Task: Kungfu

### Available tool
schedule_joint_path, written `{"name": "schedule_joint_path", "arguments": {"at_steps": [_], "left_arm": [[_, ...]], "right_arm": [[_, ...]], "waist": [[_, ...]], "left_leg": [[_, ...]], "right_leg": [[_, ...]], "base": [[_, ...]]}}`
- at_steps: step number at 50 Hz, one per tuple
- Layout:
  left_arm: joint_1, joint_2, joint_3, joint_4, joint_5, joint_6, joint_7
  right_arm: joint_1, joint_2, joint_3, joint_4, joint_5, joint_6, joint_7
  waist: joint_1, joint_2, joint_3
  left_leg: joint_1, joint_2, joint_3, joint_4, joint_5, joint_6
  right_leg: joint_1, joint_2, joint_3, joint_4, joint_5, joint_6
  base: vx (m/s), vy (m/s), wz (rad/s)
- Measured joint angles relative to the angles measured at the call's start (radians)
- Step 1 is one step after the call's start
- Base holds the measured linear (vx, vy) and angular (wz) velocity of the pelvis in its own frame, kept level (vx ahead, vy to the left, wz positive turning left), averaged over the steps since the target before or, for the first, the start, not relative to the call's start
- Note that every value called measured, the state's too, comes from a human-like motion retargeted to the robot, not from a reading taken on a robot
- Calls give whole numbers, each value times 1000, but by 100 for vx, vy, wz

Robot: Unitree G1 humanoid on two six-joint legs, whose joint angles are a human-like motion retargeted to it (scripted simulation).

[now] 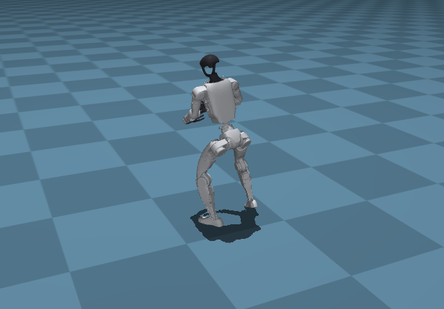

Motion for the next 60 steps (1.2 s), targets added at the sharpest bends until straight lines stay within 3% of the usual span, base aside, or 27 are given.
{"name": "schedule_joint_path", "arguments": {"at_steps": [2, 3, 7, 10, 12, 15, 20, 26, 35, 40, 44, 48, 52, 53, 55, 57, 58, 60], "left_arm": [[3, 39, 41, 115, 110, -9, 61], [15, 62, 54, 164, 132, 0, 86], [168, 96, 2, 210, 144, 49, 17], [321, 74, -84, 135, 205, 61, -102], [421, 55, -128, 89, 247, 60, -178], [535, 16, -173, 52, 280, 77, -262], [594, -6, -161, 48, 324, 92, -285], [572, 6, -168, 72, 345, 83, -281], [481, -13, -148, 88, 181, 108, -139], [379, -66, -83, 77, -25, 79, 24], [246, -137, -24, 53, -189, 25, 86], [112, -217, -37, 14, -265, -20, 3], [140, -306, -103, 9, -211, -88, -145], [160, -319, -128, 10, -217, -97, -166], [202, -329, -175, 20, -250, -102, -199], [257, -313, -213, 43, -274, -85, -269], [289, -306, -237, 61, -270, -58, -272], [332, -333, -248, 107, -333, -21, -216]], "right_arm": [[-73, -106, -41, -166, 161, 129, -12], [-127, -145, -67, -229, 253, 178, -37], [-426, -292, -198, -340, 453, 211, -199], [-658, -377, -313, -274, 365, 261, -219], [-791, -409, -375, -164, 251, 302, -148], [-967, -436, -408, 3, 109, 274, -58], [-1111, -415, -385, 113, 37, 166, -123], [-1092, -437, -367, 77, -63, 90, -214], [-987, -364, -352, -4, 19, 138, -233], [-809, -41, -400, -64, 44, 150, -234], [-624, 308, -316, -51, 215, 126, -181], [-380, 519, -255, 32, 455, 196, -19], [-78, 645, -191, 169, 523, 229, 73], [-7, 650, -177, 185, 536, 234, 77], [95, 624, -143, 215, 583, 281, 66], [141, 602, -94, 234, 618, 312, 40], [150, 585, -86, 232, 621, 296, 60], [164, 542, -63, 220, 550, 294, 102]], "waist": [[5, 22, -26], [6, 31, -40], [-25, 112, -96], [-59, 137, -153], [-70, 149, -179], [-64, 148, -190], [-123, 151, -192], [-140, 125, -192], [-116, 119, -154], [-121, 107, -96], [-109, 92, 19], [-64, 34, 120], [-51, -18, 138], [-47, -17, 156], [9, -13, 179], [20, -13, 188], [2, 35, 202], [27, 53, 213]], "left_leg": [[98, 16, 18, -127, 57, 19], [147, 22, 36, -197, 87, 18], [282, 41, 25, -437, 207, -1], [311, 17, 76, -555, 268, 54], [317, -2, 56, -603, 293, 97], [339, -1, 34, -637, 307, 105], [360, -21, 4, -629, 296, 89], [410, -49, 8, -640, 290, 77], [434, -66, 83, -658, 285, 46], [437, -85, 137, -644, 276, 19], [389, -68, 129, -502, 236, -8], [290, -79, 164, -289, 128, 13], [128, -98, 174, -14, -27, 58], [90, -89, 163, 60, -60, 59], [4, -24, 155, 209, -121, 53], [-92, 1, 136, 347, -176, 50], [-152, -1, 69, 398, -189, 58], [-225, 28, 39, 459, -202, 61]], "right_leg": [[-24, 50, -87, 186, -91, -34], [-42, 60, -139, 314, -162, -21], [-111, 106, -348, 866, -469, -18], [-180, 94, -489, 1195, -651, -44], [-213, 124, -567, 1317, -712, -43], [-275, 232, -587, 1397, -738, 28], [-326, 280, -507, 1298, -739, 39], [-322, 285, -420, 1217, -750, -1], [-304, 318, -404, 1203, -800, -25], [-269, 350, -302, 1061, -775, -30], [-181, 391, -172, 851, -707, -27], [-91, 399, -11, 563, -561, -38], [-20, 366, 125, 225, -411, -41], [-2, 357, 135, 141, -452, -61], [11, 370, 81, 170, -700, -264], [-104, 345, 42, 278, -686, -237], [-185, 372, 7, 353, -699, -239], [-210, 377, -45, 381, -739, -273]], "base": [[32, 18, -110], [33, 8, -119], [32, 1, -40], [27, -8, 55], [18, -8, 40], [15, -3, 6], [17, -3, 58], [8, 0, 28], [-6, 7, -30], [-17, 5, -62], [-30, 25, -49], [-33, 20, 20], [0, -6, 88], [-12, -10, 54], [-13, -15, -25], [-4, -28, 41], [-12, -20, 103], [-12, -14, 33]]}}
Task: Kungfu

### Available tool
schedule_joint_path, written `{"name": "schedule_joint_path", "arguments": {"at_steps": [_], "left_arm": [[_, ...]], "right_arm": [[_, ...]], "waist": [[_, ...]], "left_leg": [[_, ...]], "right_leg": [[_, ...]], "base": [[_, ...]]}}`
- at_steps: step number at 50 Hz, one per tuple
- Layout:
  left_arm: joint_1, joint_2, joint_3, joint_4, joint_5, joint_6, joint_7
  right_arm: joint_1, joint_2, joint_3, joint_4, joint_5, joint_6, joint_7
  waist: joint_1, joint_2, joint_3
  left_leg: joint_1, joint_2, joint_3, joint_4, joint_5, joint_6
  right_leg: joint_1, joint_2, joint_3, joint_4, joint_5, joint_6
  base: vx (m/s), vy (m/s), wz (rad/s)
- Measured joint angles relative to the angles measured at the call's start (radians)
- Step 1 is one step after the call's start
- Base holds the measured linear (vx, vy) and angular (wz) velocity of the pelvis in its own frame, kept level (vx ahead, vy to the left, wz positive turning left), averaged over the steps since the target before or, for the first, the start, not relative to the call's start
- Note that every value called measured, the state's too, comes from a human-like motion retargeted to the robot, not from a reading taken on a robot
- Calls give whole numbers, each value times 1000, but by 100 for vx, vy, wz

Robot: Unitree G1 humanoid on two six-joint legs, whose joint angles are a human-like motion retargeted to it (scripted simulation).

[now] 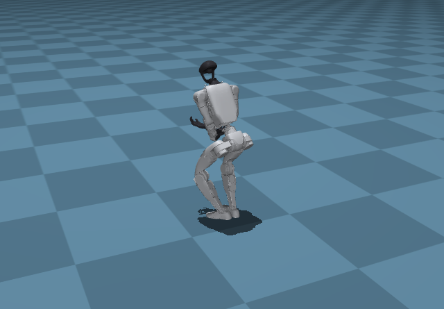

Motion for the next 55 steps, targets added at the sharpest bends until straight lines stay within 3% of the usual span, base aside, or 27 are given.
{"name": "schedule_joint_path", "arguments": {"at_steps": [2, 4, 10, 13, 15, 17, 20, 22, 23, 25, 27, 28, 29, 30, 32, 33, 36, 40, 42, 45, 47, 50, 52, 55], "left_arm": [[13, -26, 0, 20, -106, 31, 64], [5, -24, -10, 5, -145, 48, 65], [-75, 3, 22, -103, -41, 22, 77], [-118, 32, 57, -164, -10, 13, 154], [-155, 59, 95, -199, 22, 10, 208], [-179, 113, 148, -211, 71, -21, 265], [-197, 214, 255, -206, 249, -96, 395], [-179, 313, 337, -201, 392, -185, 465], [-180, 382, 383, -196, 468, -235, 493], [-183, 516, 471, -178, 588, -303, 559], [-251, 648, 532, -92, 701, -345, 696], [-288, 699, 551, -29, 741, -356, 782], [-319, 742, 565, 27, 760, -363, 862], [-346, 780, 575, 80, 768, -368, 941], [-373, 806, 612, 151, 740, -356, 1058], [-368, 807, 640, 172, 718, -346, 1106], [-226, 819, 764, 141, 664, -330, 1160], [-9, 676, 928, 23, 670, -374, 1169], [50, 576, 921, -2, 666, -450, 1243], [63, 459, 858, 18, 661, -568, 1460], [65, 416, 834, 43, 632, -584, 1547], [91, 399, 818, 75, 575, -577, 1523], [103, 396, 811, 88, 551, -552, 1459], [116, 394, 799, 77, 533, -525, 1403]], "right_arm": [[9, -30, 20, -11, -86, -7, -6], [9, -37, 11, -28, -119, -47, -39], [-96, -57, -32, -147, -89, -104, -80], [-210, -95, -74, -294, -19, -185, -177], [-306, -137, -133, -406, 21, -250, -269], [-410, -191, -234, -484, 37, -339, -337], [-593, -293, -429, -547, -16, -508, -436], [-676, -373, -533, -528, -116, -566, -465], [-719, -416, -586, -510, -171, -591, -481], [-782, -516, -647, -473, -261, -639, -517], [-843, -615, -699, -450, -363, -671, -614], [-857, -663, -716, -451, -409, -677, -676], [-867, -715, -731, -456, -452, -690, -728], [-876, -769, -745, -464, -495, -706, -776], [-882, -897, -775, -491, -576, -711, -842], [-878, -949, -791, -510, -617, -694, -872], [-811, -980, -835, -576, -750, -663, -963], [-691, -1033, -877, -702, -856, -661, -1158], [-638, -1093, -899, -761, -928, -677, -1226], [-571, -1156, -958, -835, -994, -638, -1233], [-536, -1167, -990, -859, -988, -624, -1223], [-496, -1162, -1001, -873, -958, -640, -1240], [-480, -1155, -995, -876, -953, -652, -1242], [-466, -1145, -985, -874, -943, -643, -1225]], "waist": [[21, -33, -8], [36, -9, -4], [65, -13, -28], [66, -22, -27], [47, -17, -36], [2, 6, -61], [-5, -3, -111], [47, -55, -145], [86, -62, -132], [144, -112, -100], [130, -216, -74], [108, -257, -72], [97, -273, -73], [93, -278, -76], [92, -311, -94], [78, -342, -107], [57, -371, -113], [46, -319, -193], [110, -269, -209], [128, -231, -228], [93, -219, -262], [28, -171, -339], [12, -151, -369], [32, -167, -349]], "left_leg": [[-37, 6, 21, 34, -14, -7], [-68, 2, -27, 40, -1, -20], [-10, -71, -70, -114, 114, -79], [38, -108, -37, -202, 329, -190], [50, -118, 159, -233, 537, -289], [30, -75, 374, -88, 685, -289], [-72, 12, 311, 370, 540, -289], [-139, 172, 230, 548, 471, -232], [-176, 354, 171, 588, 447, -132], [-197, 629, 169, 409, 439, 62], [-216, 548, 136, -117, 622, 42], [-206, 440, 31, -449, 816, -40], [-201, 412, -23, -699, 891, -56], [-198, 424, -51, -907, 907, -40], [-283, 417, -116, -954, 696, 95], [-256, 425, -13, -927, 681, 118], [-308, 530, -31, -387, 667, 183], [-291, 731, 57, 366, 513, 217], [-258, 750, 11, 621, 475, 106], [-164, 540, 102, 850, 465, -121], [-147, 379, 208, 912, 501, -209], [-177, 222, 294, 934, 570, -287], [-156, 220, 327, 894, 605, -289], [-121, 200, 297, 805, 612, -289]], "right_leg": [[-17, 26, 31, 15, -39, -17], [-55, 27, -8, 44, -42, -27], [34, 3, -12, -96, 7, -26], [121, -29, -13, -208, 49, -35], [131, -113, -9, -246, 80, -9], [138, -216, -49, -275, 119, 20], [261, -232, -95, -400, 136, -4], [341, -193, -98, -476, 151, -35], [390, -142, -124, -503, 154, -59], [461, -119, -100, -524, 168, -66], [473, -201, -21, -550, 205, -36], [486, -247, -5, -573, 217, -25], [503, -267, -16, -606, 231, -22], [521, -275, -40, -643, 245, -21], [498, -322, -64, -666, 262, -25], [468, -363, -43, -643, 259, -22], [494, -379, 14, -572, 227, -9], [507, -342, -10, -525, 207, 53], [528, -289, -52, -562, 223, 61], [514, -292, -70, -615, 262, 70], [484, -335, -81, -643, 278, 67], [441, -375, -111, -669, 292, 71], [411, -393, -135, -661, 293, 71], [427, -401, -125, -676, 288, 61]], "base": [[-6, -23, 13], [-5, -23, 60], [0, -21, 89], [3, -10, 105], [-24, 37, 187], [-33, 34, 268], [33, -54, 135], [51, -88, -57], [37, -75, -120], [14, -40, -101], [-14, -18, 41], [-14, -29, 110], [-15, -35, 112], [-20, -28, 85], [-14, -11, 81], [13, 0, 47], [46, -5, -67], [54, -10, -40], [37, -16, -80], [0, 9, 25], [-14, 39, 109], [5, 38, 113], [8, 23, 66], [6, 17, -36]]}}
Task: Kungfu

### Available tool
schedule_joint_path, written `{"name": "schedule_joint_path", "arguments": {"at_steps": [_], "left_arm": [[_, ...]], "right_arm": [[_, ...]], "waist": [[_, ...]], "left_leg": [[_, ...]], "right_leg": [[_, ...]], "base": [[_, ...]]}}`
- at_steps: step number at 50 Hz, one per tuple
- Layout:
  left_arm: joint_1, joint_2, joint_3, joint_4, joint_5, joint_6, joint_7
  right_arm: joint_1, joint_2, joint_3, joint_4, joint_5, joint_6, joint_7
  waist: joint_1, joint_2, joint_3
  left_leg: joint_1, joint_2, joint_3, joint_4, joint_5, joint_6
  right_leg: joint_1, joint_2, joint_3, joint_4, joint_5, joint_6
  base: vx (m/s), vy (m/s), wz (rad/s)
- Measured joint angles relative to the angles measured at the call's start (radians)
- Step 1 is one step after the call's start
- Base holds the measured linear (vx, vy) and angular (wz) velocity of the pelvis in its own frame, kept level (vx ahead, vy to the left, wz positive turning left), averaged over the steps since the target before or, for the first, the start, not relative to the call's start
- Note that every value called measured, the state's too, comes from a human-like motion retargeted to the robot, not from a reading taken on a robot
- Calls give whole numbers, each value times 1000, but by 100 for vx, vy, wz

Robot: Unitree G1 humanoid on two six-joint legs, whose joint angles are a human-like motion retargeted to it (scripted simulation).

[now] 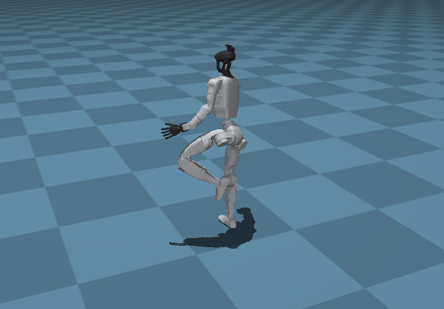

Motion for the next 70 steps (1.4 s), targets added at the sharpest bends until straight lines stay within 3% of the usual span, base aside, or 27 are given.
{"name": "schedule_joint_path", "arguments": {"at_steps": [4, 10, 17, 21, 24, 26, 27, 28, 30, 32, 35, 38, 41, 43, 45, 47, 48, 50, 53, 55, 57, 60, 62, 63, 65, 68, 70], "left_arm": [[16, -1, -21, -37, 6, -12, 38], [52, 10, -27, -139, 0, 6, 61], [61, 34, -3, -330, 30, 42, 152], [-32, 93, 32, -389, 39, 74, 169], [-164, 152, 30, -398, 23, 100, 194], [-259, 193, 23, -377, 21, 109, 211], [-310, 211, 23, -355, 23, 116, 216], [-363, 219, 24, -329, 25, 127, 217], [-462, 246, 12, -253, 22, 133, 224], [-556, 279, 1, -174, 20, 122, 206], [-686, 300, -42, -152, -33, 144, 192], [-782, 320, -125, -169, -36, 163, 158], [-813, 349, -169, -153, -33, 176, 154], [-829, 372, -179, -137, -38, 180, 149], [-839, 383, -199, -119, -48, 189, 134], [-829, 373, -227, -95, -50, 207, 112], [-816, 356, -233, -85, -44, 222, 92], [-764, 282, -213, -73, 10, 262, 28], [-615, 134, -168, 9, 138, 284, -66], [-511, 30, -196, 163, 196, 287, -90], [-429, -77, -261, 377, 208, 340, -166], [-322, -196, -498, 518, 40, 368, -309], [-269, -330, -601, 500, -39, 285, -194], [-239, -401, -644, 481, -59, 244, -145], [-227, -435, -772, 411, -131, 239, -198], [-248, -301, -1083, 157, -121, 313, -342], [-232, -280, -1133, 91, 10, 400, -348]], "right_arm": [[33, -5, 6, 3, 5, 14, 36], [62, 20, 53, 37, 17, 76, 151], [48, 267, 276, 228, 12, 109, 498], [-15, 460, 457, 480, 87, 94, 622], [-115, 611, 543, 735, 217, 116, 697], [-185, 701, 563, 909, 258, 152, 747], [-218, 741, 573, 992, 247, 163, 765], [-246, 773, 587, 1066, 211, 167, 763], [-294, 848, 604, 1210, 125, 188, 725], [-310, 905, 593, 1268, 49, 197, 729], [-393, 915, 645, 1306, -2, 175, 690], [-426, 876, 599, 1315, -80, 167, 630], [-418, 880, 594, 1312, -101, 125, 556], [-431, 878, 608, 1316, -114, 118, 528], [-428, 870, 601, 1323, -158, 126, 519], [-393, 848, 603, 1316, -197, 162, 503], [-362, 831, 604, 1306, -216, 197, 497], [-254, 800, 578, 1282, -304, 278, 514], [11, 844, 490, 1306, -468, 310, 483], [196, 912, 450, 1424, -503, 312, 421], [347, 965, 435, 1655, -506, 398, 409], [484, 975, 371, 2132, -623, 728, 443], [686, 896, 416, 2144, -790, 1034, 623], [807, 856, 449, 2144, -886, 1112, 717], [1039, 780, 526, 2144, -982, 1141, 816], [1347, 723, 451, 2144, -1091, 975, 736], [1512, 722, 319, 2144, -1175, 930, 692]], "waist": [[65, -2, 38], [166, 35, 84], [292, 28, 104], [342, 19, 136], [373, -3, 159], [402, 18, 193], [405, 33, 196], [387, 24, 165], [394, -25, 112], [370, -43, 36], [427, -131, 88], [434, -126, 120], [438, -157, 84], [416, -135, 74], [384, -91, 65], [336, -74, 56], [310, -71, 57], [259, -57, 60], [213, 1, 81], [182, 39, 121], [93, 83, 173], [-48, 141, 268], [-102, 187, 313], [-107, 201, 329], [-129, 208, 368], [-153, 229, 324], [-189, 238, 279]], "left_leg": [[36, 62, -73, -111, 14, 29], [43, 249, -138, -301, 40, 90], [66, 286, -211, -789, 149, 88], [290, 201, -185, -1337, 334, 1], [488, 113, 8, -1614, 323, 155], [597, 73, 18, -1593, 372, 118], [639, 52, -2, -1557, 328, 102], [682, -5, 28, -1596, 182, 126], [741, -79, 148, -1670, 144, 200], [618, -109, -9, -1578, 80, 184], [546, -166, -67, -1522, 41, 171], [603, -230, -114, -1539, -33, 158], [584, -267, -145, -1544, -45, 167], [587, -297, -187, -1565, -48, 181], [598, -327, -262, -1580, -57, 188], [611, -375, -318, -1590, -53, 218], [629, -407, -344, -1604, -46, 235], [669, -464, -402, -1629, -38, 269], [732, -486, -457, -1655, -34, 301], [789, -490, -466, -1682, -25, 295], [869, -524, -505, -1718, -19, 290], [964, -565, -551, -1758, -6, 319], [994, -549, -592, -1775, -12, 323], [1005, -541, -592, -1777, -19, 327], [1048, -545, -592, -1779, -37, 339], [1054, -539, -603, -1813, -48, 342], [1040, -538, -637, -1817, -57, 334]], "right_leg": [[47, 43, -12, -31, 7, -1], [125, 145, -26, -55, -7, -30], [275, 200, -33, -96, -31, -13], [404, 193, -92, -108, -55, 21], [490, 174, -165, -106, -80, 61], [583, 186, -189, -88, -104, 101], [626, 195, -209, -87, -115, 119], [635, 188, -253, -100, -119, 131], [657, 151, -275, -103, -136, 164], [658, 180, -284, -114, -128, 187], [674, 113, -256, -129, -67, 209], [763, 176, -342, -170, 53, 198], [773, 156, -338, -147, 244, 205], [761, 164, -329, -103, 355, 171], [744, 204, -319, -45, 359, 138], [687, 261, -199, 12, 200, 218], [640, 315, -73, 36, 114, 243], [551, 377, 57, 62, -8, 228], [379, 362, 139, 66, -47, 112], [260, 390, 261, 40, 40, 67], [172, 387, 315, -45, 265, 95], [52, 370, 319, -233, 558, 72], [-52, 395, 313, -319, 449, 27], [-97, 403, 285, -335, 374, 17], [-137, 411, 194, -323, 289, 25], [-251, 464, 223, -209, 320, -82], [-299, 489, 280, -145, 370, -73]], "base": [[11, 10, -70], [16, 16, -53], [23, 27, 10], [29, 30, 105], [24, 16, 142], [55, 33, 115], [69, 45, 151], [79, 46, 173], [101, 49, 141], [90, 31, 122], [51, 32, 99], [51, 13, 176], [85, 26, 93], [40, 22, 119], [56, 19, 164], [68, 12, 192], [54, 4, 201], [44, 1, 187], [36, 6, 92], [31, 15, 33], [21, 14, 97], [13, 10, 97], [21, 10, 43], [28, 7, 0], [32, 0, -8], [25, -15, -5], [30, -22, 40]]}}
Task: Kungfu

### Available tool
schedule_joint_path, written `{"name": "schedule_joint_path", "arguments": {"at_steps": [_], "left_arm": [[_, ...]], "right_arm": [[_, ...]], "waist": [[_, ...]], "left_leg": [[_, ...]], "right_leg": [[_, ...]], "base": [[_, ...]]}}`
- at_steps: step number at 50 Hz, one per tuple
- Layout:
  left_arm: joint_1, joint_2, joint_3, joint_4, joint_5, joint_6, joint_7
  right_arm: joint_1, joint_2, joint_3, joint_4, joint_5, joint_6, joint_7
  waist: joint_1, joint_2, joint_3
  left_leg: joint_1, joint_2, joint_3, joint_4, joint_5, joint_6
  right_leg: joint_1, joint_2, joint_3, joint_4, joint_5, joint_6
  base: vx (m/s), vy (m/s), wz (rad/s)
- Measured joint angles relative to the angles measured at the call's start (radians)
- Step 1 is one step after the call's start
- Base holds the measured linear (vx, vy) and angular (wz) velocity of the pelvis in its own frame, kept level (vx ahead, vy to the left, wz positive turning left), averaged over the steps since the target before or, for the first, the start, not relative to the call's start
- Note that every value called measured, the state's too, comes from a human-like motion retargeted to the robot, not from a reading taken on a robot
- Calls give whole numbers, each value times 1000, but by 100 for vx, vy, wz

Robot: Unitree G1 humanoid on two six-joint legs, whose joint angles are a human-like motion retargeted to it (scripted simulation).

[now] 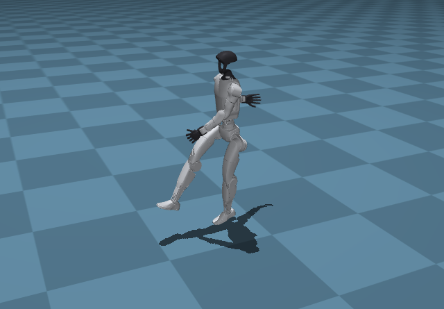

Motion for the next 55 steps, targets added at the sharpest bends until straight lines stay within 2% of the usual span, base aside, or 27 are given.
{"name": "schedule_joint_path", "arguments": {"at_steps": [3, 7, 10, 15, 19, 23, 27, 32, 35, 38, 40, 41, 42, 43, 44, 45, 46, 47, 48, 50, 52, 53, 55], "left_arm": [[28, -22, 24, -9, 58, -22, -18], [40, -6, 73, -9, -37, -97, -49], [47, -3, 90, -3, 7, -142, -26], [42, -7, 93, -26, 63, -185, -12], [34, 29, 118, -123, 110, -247, 19], [47, 101, 122, -318, 133, -288, 20], [28, 228, 164, -595, 157, -310, 15], [-108, 433, 230, -904, 147, -260, 99], [-240, 533, 263, -1019, 99, -216, 105], [-420, 605, 313, -1052, 44, -226, 25], [-584, 636, 346, -965, 83, -254, 0], [-686, 641, 365, -847, 155, -283, 14], [-792, 642, 377, -705, 240, -324, 40], [-906, 638, 372, -515, 355, -388, 91], [-1002, 616, 384, -319, 459, -397, 143], [-1089, 587, 405, -122, 559, -378, 194], [-1172, 534, 392, 26, 568, -322, 188], [-1237, 499, 405, 136, 573, -259, 142], [-1262, 497, 470, 171, 569, -181, 17], [-1289, 508, 516, 158, 493, -175, -49], [-1302, 532, 430, 94, 414, -298, 102], [-1307, 527, 421, 78, 457, -331, 245], [-1318, 512, 430, 75, 556, -351, 516]], "right_arm": [[139, -18, -135, 0, 39, 17, 58], [180, -38, -198, 0, 303, -28, 111], [141, -6, -200, 0, 470, -85, 83], [7, 49, -113, -42, 468, -210, 132], [-2, 56, -52, -377, 428, -265, 119], [17, 7, -3, -796, 474, -335, -82], [49, -132, 31, -1250, 590, -405, -215], [77, -278, 16, -1759, 841, -444, -327], [43, -284, 16, -1992, 936, -505, -440], [-146, -241, 51, -2082, 930, -566, -572], [-372, -223, 62, -2050, 854, -593, -651], [-510, -223, 45, -1982, 795, -604, -652], [-652, -222, 31, -1895, 729, -619, -649], [-801, -218, 23, -1765, 648, -641, -639], [-954, -204, 25, -1575, 555, -671, -645], [-1109, -184, 32, -1355, 456, -705, -660], [-1264, -190, 30, -1053, 371, -728, -708], [-1413, -174, 13, -757, 294, -712, -755], [-1550, -111, -33, -470, 236, -618, -800], [-1752, -89, -63, -115, 416, -318, -622], [-1786, -130, -93, -2, 600, -430, -470], [-1793, -151, -93, -7, 688, -564, -440], [-1810, -174, -82, -52, 796, -780, -536]], "waist": [[-41, -8, -4], [-68, -20, -13], [-63, -14, -26], [-47, 8, -57], [-26, 7, -89], [-10, 12, -145], [5, 20, -187], [22, 45, -206], [51, 53, -215], [70, 56, -214], [51, 61, -190], [26, 67, -178], [1, 66, -168], [-28, 53, -161], [-35, 51, -211], [-30, 54, -290], [-23, 67, -288], [-14, 80, -279], [-1, 92, -255], [-38, 141, -223], [-80, 146, -207], [-96, 143, -218], [-130, 172, -196]], "left_leg": [[35, -5, -16, -18, -10, -8], [55, -7, 2, -28, -42, -51], [50, 3, 5, -30, -60, -90], [40, 38, 33, -29, -85, -146], [33, 39, 50, -25, -110, -151], [21, 33, 56, -12, -142, -163], [30, 28, 52, 3, -174, -191], [75, 41, 13, 19, -198, -237], [115, 55, -15, 27, -205, -256], [164, 80, -47, 47, -213, -244], [202, 94, -88, 69, -225, -208], [220, 100, -113, 83, -233, -182], [242, 102, -131, 96, -240, -159], [271, 96, -135, 104, -245, -140], [241, 87, -125, 122, -245, -126], [183, 76, -107, 145, -242, -112], [150, 91, -138, 219, -247, -139], [135, 107, -133, 264, -240, -169], [156, 128, -54, 253, -212, -205], [136, 214, 78, 254, -165, -276], [118, 280, 185, 246, -123, -287], [100, 309, 264, 224, -104, -286], [103, 380, 402, 154, -67, -317]], "right_leg": [[41, 4, 0, 5, 28, 61], [98, -15, -114, 16, -15, 111], [116, -22, -158, 65, -21, 114], [118, -29, -212, 186, -12, 158], [84, -48, -250, 285, -31, 168], [20, -73, -261, 356, -47, 173], [-49, -95, -237, 379, -39, 165], [-121, -141, -180, 359, -26, 126], [-138, -175, -109, 314, -31, 109], [-88, -214, -27, 221, -96, 78], [-25, -243, 24, 170, -154, 54], [13, -267, 47, 157, -168, 55], [58, -307, 14, 140, -138, 66], [120, -380, -128, 117, -18, 98], [41, -354, -43, 195, -22, 94], [-110, -279, 157, 325, -89, 73], [-155, -318, 94, 393, -124, 76], [-185, -344, 43, 459, -171, 77], [-182, -341, 15, 519, -243, 76], [-198, -386, -45, 619, -355, 82], [-202, -467, -101, 667, -389, 79], [-226, -495, -110, 701, -420, 82], [-233, -509, -127, 748, -475, 86]], "base": [[31, -17, 20], [24, -13, -24], [24, -12, -8], [27, -9, -1], [40, -13, -23], [46, -15, -7], [57, -15, 18], [62, -21, 76], [71, -34, 119], [77, -47, 148], [74, -56, 171], [62, -49, 195], [56, -44, 213], [63, -54, 190], [66, -62, 154], [62, -61, 135], [56, -56, 126], [45, -46, 90], [25, -38, 86], [4, -37, 171], [13, -68, 251], [6, -68, 232], [3, -52, 192]]}}
